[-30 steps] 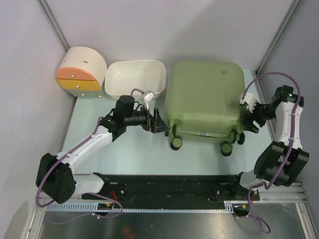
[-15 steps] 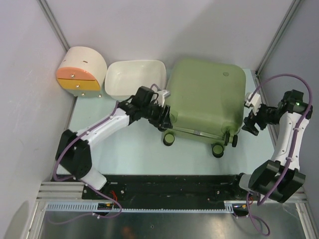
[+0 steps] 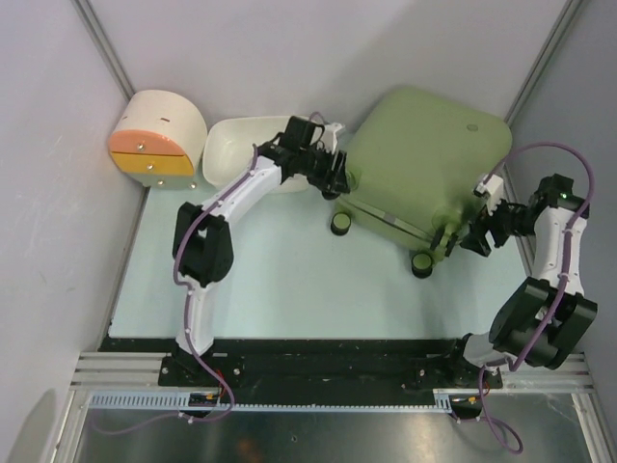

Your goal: Open, take out, and arrange the luggage

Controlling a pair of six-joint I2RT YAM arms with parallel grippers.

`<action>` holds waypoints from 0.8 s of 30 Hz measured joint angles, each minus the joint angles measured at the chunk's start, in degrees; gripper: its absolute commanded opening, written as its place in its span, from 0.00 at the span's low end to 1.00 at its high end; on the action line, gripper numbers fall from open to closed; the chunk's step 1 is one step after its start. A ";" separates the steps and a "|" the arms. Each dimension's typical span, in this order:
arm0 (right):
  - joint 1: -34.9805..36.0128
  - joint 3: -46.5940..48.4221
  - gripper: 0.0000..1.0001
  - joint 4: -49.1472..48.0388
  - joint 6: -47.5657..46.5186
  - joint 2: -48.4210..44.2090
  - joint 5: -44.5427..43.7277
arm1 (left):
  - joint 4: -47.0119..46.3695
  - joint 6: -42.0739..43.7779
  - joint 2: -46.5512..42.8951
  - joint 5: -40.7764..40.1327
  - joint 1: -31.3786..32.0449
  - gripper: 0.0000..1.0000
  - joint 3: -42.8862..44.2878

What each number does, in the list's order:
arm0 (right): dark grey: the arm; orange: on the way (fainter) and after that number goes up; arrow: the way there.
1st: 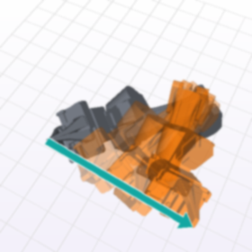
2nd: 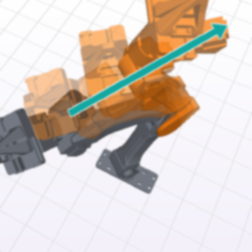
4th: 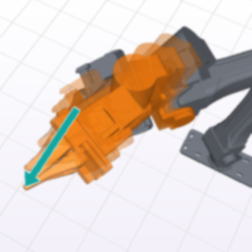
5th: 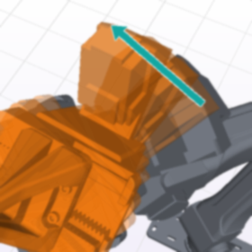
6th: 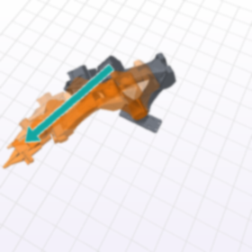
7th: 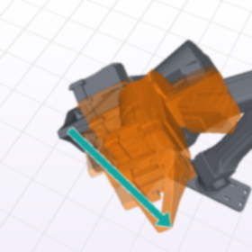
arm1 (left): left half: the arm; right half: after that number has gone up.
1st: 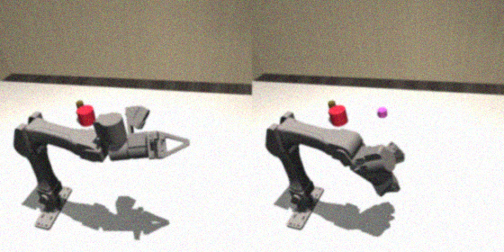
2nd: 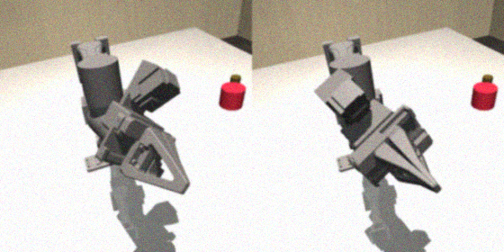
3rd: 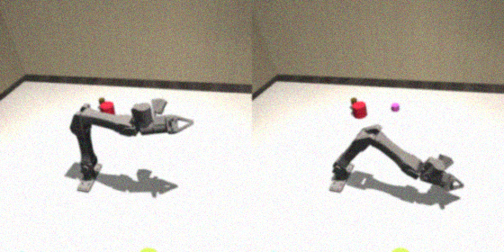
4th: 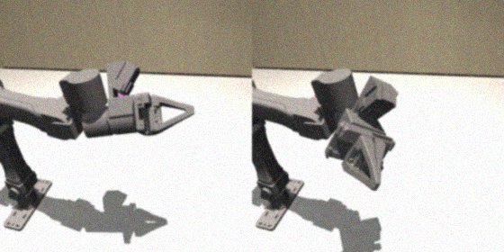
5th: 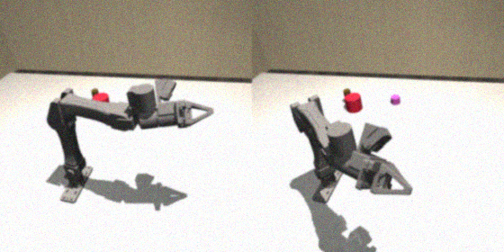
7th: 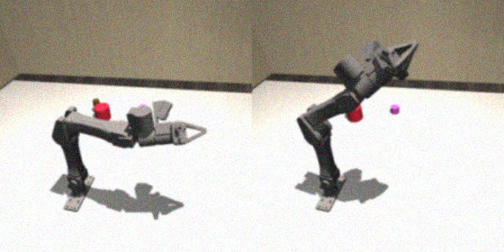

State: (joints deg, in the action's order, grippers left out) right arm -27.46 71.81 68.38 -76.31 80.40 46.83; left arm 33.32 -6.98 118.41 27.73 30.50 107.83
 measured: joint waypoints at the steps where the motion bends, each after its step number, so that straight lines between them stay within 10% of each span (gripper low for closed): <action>1: 0.94 0.00 0.77 -1.62 1.53 0.37 -0.13 | -0.17 0.33 1.73 0.70 -0.81 0.38 2.27; 5: 6.60 -0.17 0.79 -8.07 8.79 1.40 -1.90 | -2.67 0.55 5.75 4.02 -4.35 0.70 7.48; 17: 29.16 -5.07 0.84 -20.79 34.40 0.94 -8.87 | -15.61 -2.51 -18.82 4.24 -8.13 0.82 -11.82; 24: 28.81 -5.42 0.84 -16.76 22.01 -3.23 -4.66 | -17.53 -3.30 -35.47 9.03 -7.39 0.83 -27.56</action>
State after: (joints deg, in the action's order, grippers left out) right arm 1.34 66.39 51.62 -54.30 77.17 42.17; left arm 15.79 -10.28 82.94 36.75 23.11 80.27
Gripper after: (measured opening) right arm 0.844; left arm 0.833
